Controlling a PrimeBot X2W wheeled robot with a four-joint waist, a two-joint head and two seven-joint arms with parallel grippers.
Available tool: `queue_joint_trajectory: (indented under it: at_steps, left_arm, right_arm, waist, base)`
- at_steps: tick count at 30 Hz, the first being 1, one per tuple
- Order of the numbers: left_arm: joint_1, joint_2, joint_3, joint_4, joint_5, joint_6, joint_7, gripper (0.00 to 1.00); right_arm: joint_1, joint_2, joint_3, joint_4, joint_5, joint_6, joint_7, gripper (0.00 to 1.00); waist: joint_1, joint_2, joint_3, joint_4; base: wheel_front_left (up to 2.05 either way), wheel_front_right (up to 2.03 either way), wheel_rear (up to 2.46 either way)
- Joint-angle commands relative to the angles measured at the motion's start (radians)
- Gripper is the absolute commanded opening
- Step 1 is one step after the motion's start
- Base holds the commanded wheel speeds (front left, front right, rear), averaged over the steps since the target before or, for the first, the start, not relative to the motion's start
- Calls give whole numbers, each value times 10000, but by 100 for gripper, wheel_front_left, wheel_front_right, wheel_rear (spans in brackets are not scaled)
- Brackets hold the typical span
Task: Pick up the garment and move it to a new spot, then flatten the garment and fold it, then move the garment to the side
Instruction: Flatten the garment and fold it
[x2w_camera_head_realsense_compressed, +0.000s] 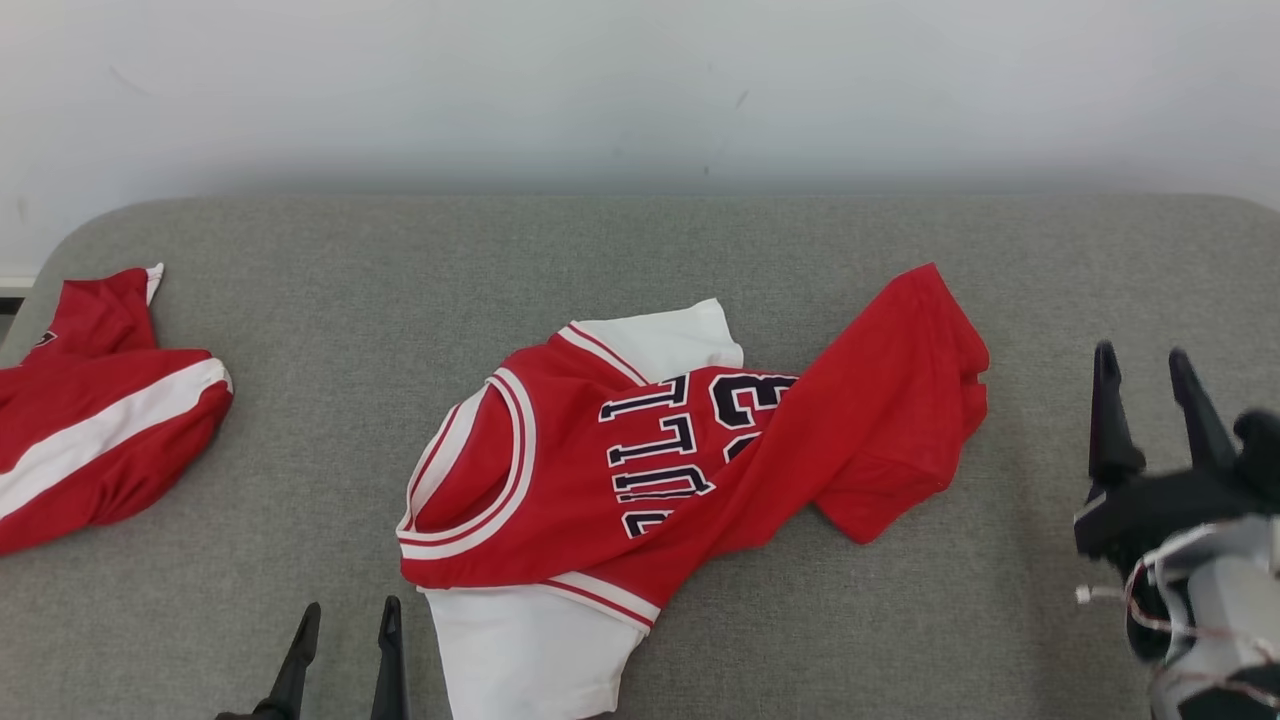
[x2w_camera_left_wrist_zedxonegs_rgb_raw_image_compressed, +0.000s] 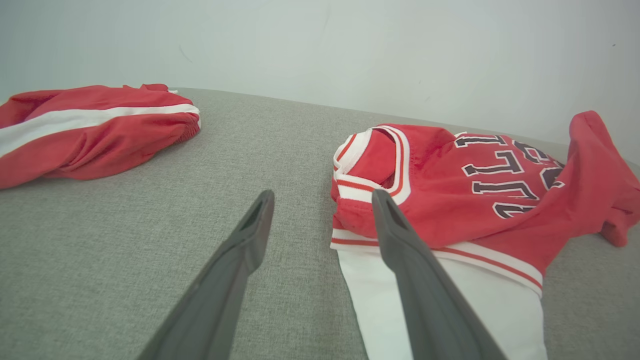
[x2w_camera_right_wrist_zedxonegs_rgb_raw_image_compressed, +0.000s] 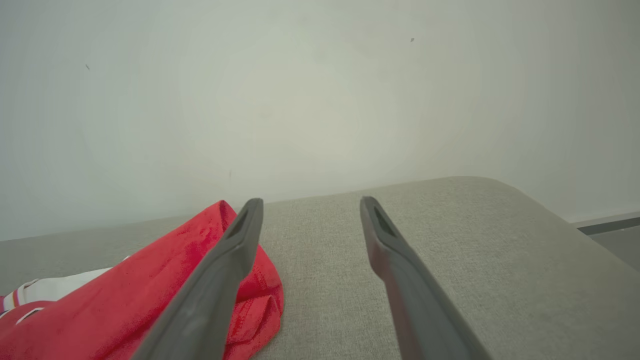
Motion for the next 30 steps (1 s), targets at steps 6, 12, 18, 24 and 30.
queue_joint_trajectory:
  at_steps: [6, 12, 18, 24, 30]
  left_arm:
    - [205, -5, 112, 56, 129, -50, -34, 100]
    - [276, -6, 118, 57, 197, -93, -34, 100]
    - [476, -5, -80, 357, 133, -137, -34, 100]
    - [816, -2, -1099, 1464, 232, -325, -34, 100]
    - [759, 1, -1727, 2448, -131, -366, -34, 100]
  right_arm:
    - [2084, 1010, -862, -1452, -190, -23, -1, 100]
    - [2872, 1563, -783, -1992, -450, -23, -3, 100]
    - [3243, 1886, -666, -2214, -442, -23, -2, 100]
    - [3734, 2128, -523, -2214, -388, -23, -2, 100]
    - [3973, 2323, -360, -2119, -415, -23, -2, 100]
  waist:
    - [1, -1, -117, -131]
    - [1, -1, -172, -158]
    - [1, -1, -346, 14]
    - [1, -1, -610, 178]
    - [1, -1, -682, 119]
  base:
    - [0, 0, 0]
    - [0, 0, 0]
    - [0, 0, 0]
    - [0, 0, 0]
    - [0, 0, 0]
